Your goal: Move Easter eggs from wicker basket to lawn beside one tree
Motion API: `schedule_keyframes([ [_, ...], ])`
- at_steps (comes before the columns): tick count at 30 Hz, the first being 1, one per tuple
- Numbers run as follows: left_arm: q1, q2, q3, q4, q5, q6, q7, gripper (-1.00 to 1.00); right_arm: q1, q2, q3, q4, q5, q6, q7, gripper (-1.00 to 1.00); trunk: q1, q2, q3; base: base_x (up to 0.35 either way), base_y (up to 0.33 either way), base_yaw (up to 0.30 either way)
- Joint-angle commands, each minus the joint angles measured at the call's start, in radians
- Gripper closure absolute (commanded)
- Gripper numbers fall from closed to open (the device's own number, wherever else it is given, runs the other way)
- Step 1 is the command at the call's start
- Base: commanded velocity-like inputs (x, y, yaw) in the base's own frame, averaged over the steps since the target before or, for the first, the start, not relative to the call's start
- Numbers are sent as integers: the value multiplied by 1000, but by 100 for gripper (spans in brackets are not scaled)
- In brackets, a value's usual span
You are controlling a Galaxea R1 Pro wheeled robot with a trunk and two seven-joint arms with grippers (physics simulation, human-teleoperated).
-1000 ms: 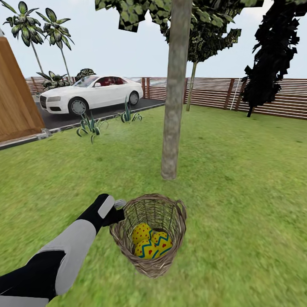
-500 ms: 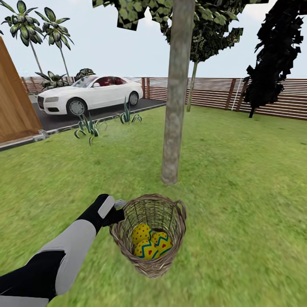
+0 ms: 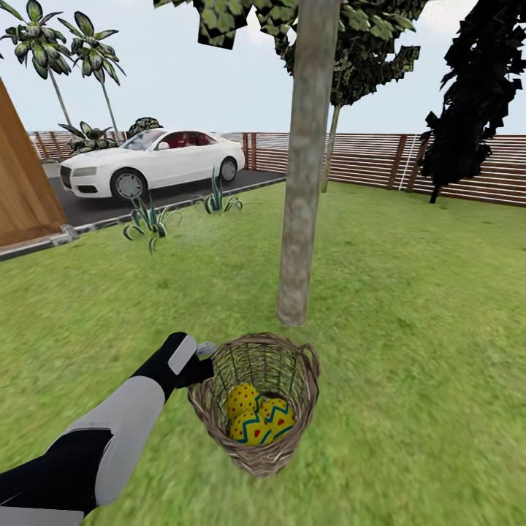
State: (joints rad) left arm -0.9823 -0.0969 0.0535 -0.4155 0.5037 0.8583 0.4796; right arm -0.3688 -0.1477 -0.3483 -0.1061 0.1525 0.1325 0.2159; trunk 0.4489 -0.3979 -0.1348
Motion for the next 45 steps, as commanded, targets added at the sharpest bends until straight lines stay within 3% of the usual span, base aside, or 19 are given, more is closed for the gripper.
schedule_keyframes([
  [1,-1,-1,7,-2,21,-2,8,100,0,-14,-10,-98,-82,106,5,-100,1,-2,-2,339,0,0],
  [2,-1,-1,8,-2,21,-2,8,100,-1,-28,-11,-200,-174,188,4,-100,1,-2,-2,339,0,0],
  [5,-1,0,7,-2,21,-2,8,100,-1,-107,-23,-337,-317,311,41,-100,1,-2,-2,339,0,0],
  [7,-1,0,8,-2,21,-2,8,100,-1,-156,-29,-428,-495,380,67,-100,1,-2,-2,339,0,0],
  [8,-1,1,8,-3,21,-2,8,100,-1,-164,-29,-435,-559,398,70,-100,1,-2,-2,339,0,0],
  [10,-1,1,7,-3,21,-2,8,100,0,-162,-25,-439,-604,369,78,-100,1,-2,-2,339,0,0],
  [18,-1,1,6,-2,18,-2,8,100,1,-160,-19,-448,-610,333,114,-100,1,-2,-2,339,0,0],
  [20,0,2,6,-2,16,-2,8,100,1,-161,-18,-442,-599,331,179,-100,1,-2,-2,339,0,0],
  [22,-1,2,6,-2,16,-2,8,100,1,-160,-18,-438,-596,331,194,-100,1,-2,-2,339,0,0],
  [29,0,2,6,-2,15,-2,10,100,1,-158,-18,-431,-596,281,186,-100,1,-2,-2,339,-2,139],
  [45,1,2,6,-2,15,-2,11,100,1,-156,-15,-431,-595,276,187,-100,1,-2,-2,339,-100,295],
])
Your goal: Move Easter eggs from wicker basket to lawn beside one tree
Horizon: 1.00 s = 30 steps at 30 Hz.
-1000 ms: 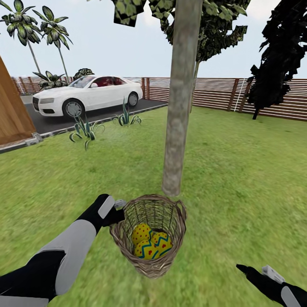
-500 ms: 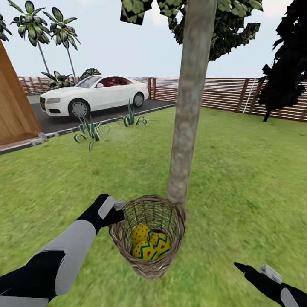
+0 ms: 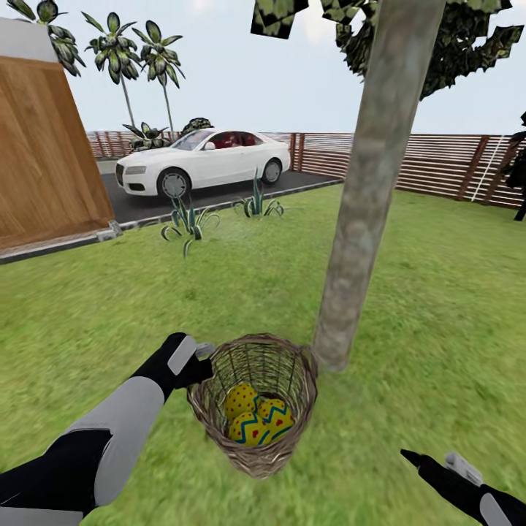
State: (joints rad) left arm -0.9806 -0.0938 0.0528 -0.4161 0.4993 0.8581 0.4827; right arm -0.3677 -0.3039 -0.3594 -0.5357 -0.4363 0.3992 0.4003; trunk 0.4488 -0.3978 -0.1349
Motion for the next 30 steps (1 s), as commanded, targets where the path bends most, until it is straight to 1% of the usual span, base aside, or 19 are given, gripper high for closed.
schedule_keyframes([
  [1,-1,-1,7,-1,19,-2,8,100,0,0,-4,-1,-6,9,2,-100,1,-2,-2,339,-126,295],
  [4,-1,-1,7,-1,19,-2,8,100,0,0,-4,0,-6,9,2,-100,1,-2,-2,339,-128,281],
  [8,-1,-1,7,-1,19,-2,8,100,0,0,-4,0,-7,9,2,-100,1,-2,-2,339,-129,106],
  [12,-1,-1,7,-1,19,-2,8,100,0,0,-4,2,-10,3,2,-100,1,-2,-2,339,-131,5],
  [14,-1,-1,7,-1,19,-2,8,100,1,0,-3,14,-10,-31,4,-100,1,-2,-2,339,-132,0],
  [16,-1,-1,7,-1,19,-2,8,100,1,0,-3,25,10,-43,5,-100,1,-2,-2,339,-133,0],
  [18,-1,-1,7,-1,19,-2,8,100,1,1,-3,29,14,-46,5,-100,1,-2,-2,339,-133,-32],
  [21,-1,-1,7,-1,19,-2,8,100,1,11,-4,29,16,-46,5,-100,1,-2,0,339,-133,-194],
  [30,-1,-1,7,-1,19,-2,8,100,1,12,-4,29,16,-46,6,-100,1,-2,0,339,-130,-11],
])
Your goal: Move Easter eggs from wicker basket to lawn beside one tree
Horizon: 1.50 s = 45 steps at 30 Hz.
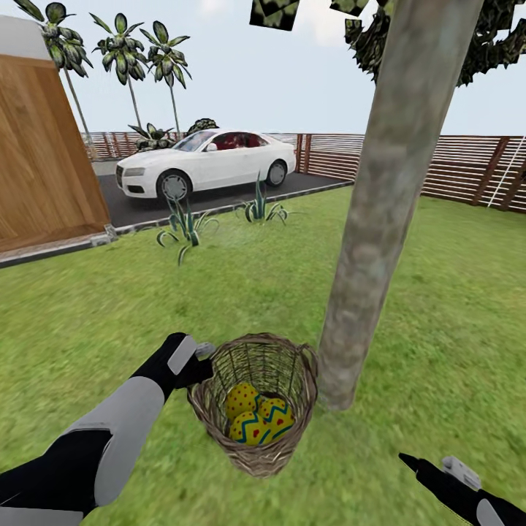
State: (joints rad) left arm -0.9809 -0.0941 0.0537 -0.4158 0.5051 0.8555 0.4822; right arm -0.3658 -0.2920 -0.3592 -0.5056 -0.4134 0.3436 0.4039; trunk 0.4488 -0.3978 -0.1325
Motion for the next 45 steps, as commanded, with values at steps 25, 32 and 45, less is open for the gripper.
schedule_keyframes([
  [25,1,-1,6,-3,15,0,7,100,-1,2,-3,0,-8,9,1,-100,28,-51,-18,66,-24,-88],
  [32,1,-1,6,-2,15,0,7,100,-1,2,-3,-1,-7,9,1,-100,55,-100,-40,0,0,0],
  [45,1,0,6,-3,14,0,7,100,-1,2,5,-5,22,9,24,-100,105,-191,-81,0,0,0],
])
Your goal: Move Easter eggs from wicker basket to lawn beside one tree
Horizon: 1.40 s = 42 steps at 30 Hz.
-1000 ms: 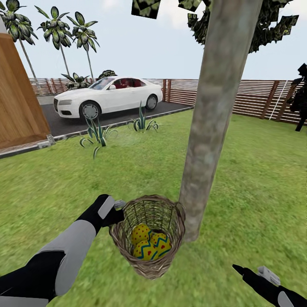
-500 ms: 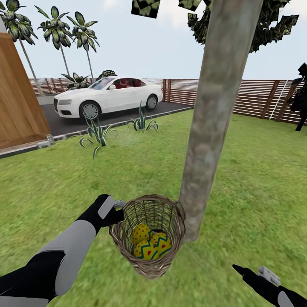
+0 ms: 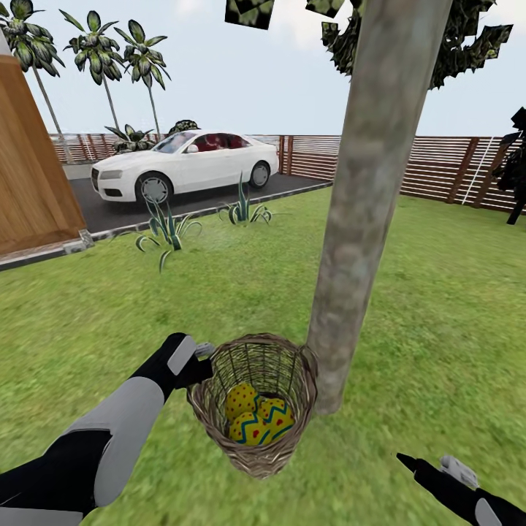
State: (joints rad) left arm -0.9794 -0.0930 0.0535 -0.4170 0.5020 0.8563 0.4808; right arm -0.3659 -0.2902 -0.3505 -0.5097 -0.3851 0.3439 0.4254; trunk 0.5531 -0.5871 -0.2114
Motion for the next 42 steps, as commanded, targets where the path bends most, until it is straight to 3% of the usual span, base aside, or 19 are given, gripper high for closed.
schedule_keyframes([
  [1,-1,-1,6,-2,17,0,9,100,-1,-2,29,-7,-3,11,61,-100,4,-9,-5,0,0,0],
  [3,-1,-1,6,-2,16,0,9,100,-1,-10,75,-30,-1,18,239,-100,12,-23,-11,0,0,0],
  [5,-1,-1,6,-2,16,0,9,100,-1,-10,82,-117,-1,52,395,-100,20,-37,-17,0,0,0],
  [7,-1,-1,6,-2,16,0,9,100,-1,-10,82,-220,-7,136,434,-100,27,-51,-24,0,0,0],
  [9,-1,-1,6,-2,16,0,9,100,-1,-13,72,-311,-11,248,515,-100,35,-65,-30,0,0,0],
  [11,-1,-1,6,-2,16,0,9,100,-1,-23,43,-331,-12,284,637,-100,43,-79,-36,0,0,0],
  [13,-1,-1,6,-2,16,0,9,100,-1,-30,-1,-348,-11,291,693,-100,50,-93,-42,0,0,0],
  [23,-1,-1,6,-2,16,0,9,100,-2,-30,-15,-330,-12,288,687,-100,89,-163,-74,0,0,0],
  [42,-1,-1,6,-1,16,0,9,100,8,-21,-3,-274,-3,283,684,-100,161,-296,-133,0,0,0],
])
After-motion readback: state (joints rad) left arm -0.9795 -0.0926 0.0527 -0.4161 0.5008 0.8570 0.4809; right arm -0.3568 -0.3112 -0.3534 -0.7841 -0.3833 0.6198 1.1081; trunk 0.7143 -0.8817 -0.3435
